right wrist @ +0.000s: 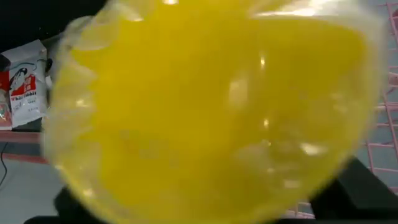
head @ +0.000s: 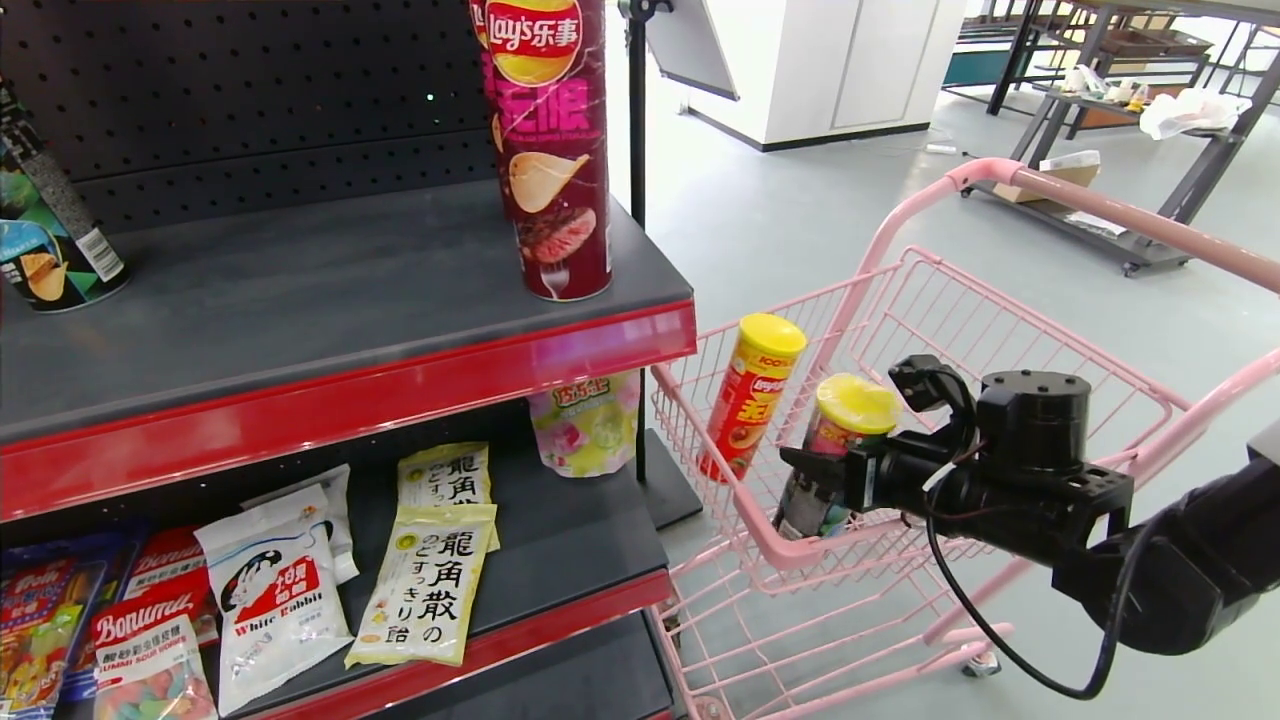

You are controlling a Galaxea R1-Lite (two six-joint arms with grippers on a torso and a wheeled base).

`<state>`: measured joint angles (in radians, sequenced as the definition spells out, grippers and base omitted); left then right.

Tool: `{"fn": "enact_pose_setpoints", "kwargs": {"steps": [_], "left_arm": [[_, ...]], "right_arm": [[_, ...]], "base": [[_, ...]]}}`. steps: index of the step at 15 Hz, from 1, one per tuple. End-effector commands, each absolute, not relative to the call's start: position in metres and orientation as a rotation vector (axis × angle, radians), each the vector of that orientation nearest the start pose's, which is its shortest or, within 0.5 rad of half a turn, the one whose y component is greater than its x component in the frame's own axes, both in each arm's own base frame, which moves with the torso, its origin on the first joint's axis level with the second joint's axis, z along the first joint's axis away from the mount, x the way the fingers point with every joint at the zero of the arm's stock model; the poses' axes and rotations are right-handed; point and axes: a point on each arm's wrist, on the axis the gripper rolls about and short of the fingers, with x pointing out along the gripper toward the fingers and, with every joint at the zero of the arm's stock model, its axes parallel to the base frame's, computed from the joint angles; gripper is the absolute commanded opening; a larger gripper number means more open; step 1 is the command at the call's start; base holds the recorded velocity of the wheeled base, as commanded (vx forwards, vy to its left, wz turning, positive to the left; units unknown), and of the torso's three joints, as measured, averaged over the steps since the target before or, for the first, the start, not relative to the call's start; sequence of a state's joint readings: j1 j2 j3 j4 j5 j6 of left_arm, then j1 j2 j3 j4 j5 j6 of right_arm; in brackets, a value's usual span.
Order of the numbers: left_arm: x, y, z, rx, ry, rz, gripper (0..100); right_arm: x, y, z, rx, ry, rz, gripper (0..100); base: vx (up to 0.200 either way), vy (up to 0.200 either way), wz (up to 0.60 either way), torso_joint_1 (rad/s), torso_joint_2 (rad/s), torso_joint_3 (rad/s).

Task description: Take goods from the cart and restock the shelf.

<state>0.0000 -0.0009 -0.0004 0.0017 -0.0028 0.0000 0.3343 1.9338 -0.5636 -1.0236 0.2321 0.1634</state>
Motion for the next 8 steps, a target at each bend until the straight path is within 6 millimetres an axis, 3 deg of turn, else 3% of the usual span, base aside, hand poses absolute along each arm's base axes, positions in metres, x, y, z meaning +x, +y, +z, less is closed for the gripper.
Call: {"fn": "enact_pose_setpoints", "kwargs": {"steps": [1, 5, 8], "left_arm": [[-0.023, 0.0, 0.076, 0.0, 0.0, -0.003, 100], [-0.023, 0.0, 0.076, 0.0, 0.0, -0.003, 100], [-0.023, 0.0, 0.075, 0.0, 0.002, -0.003, 100]], "right_arm": [[0.292, 0.108, 0.083, 0.138, 0.418, 0.532, 0], [0.287, 0.108, 0.09, 0.131, 0.395, 0.539, 0], [0.278, 0.101, 0.13, 0.134, 0.266, 0.536, 0]], "base": [[0.0, 0.0, 0.0, 0.0, 0.0, 0.0], [0.0, 0.0, 0.0, 0.0, 0.0, 0.0], [0.0, 0.0, 0.0, 0.0, 0.0, 0.0]]}}
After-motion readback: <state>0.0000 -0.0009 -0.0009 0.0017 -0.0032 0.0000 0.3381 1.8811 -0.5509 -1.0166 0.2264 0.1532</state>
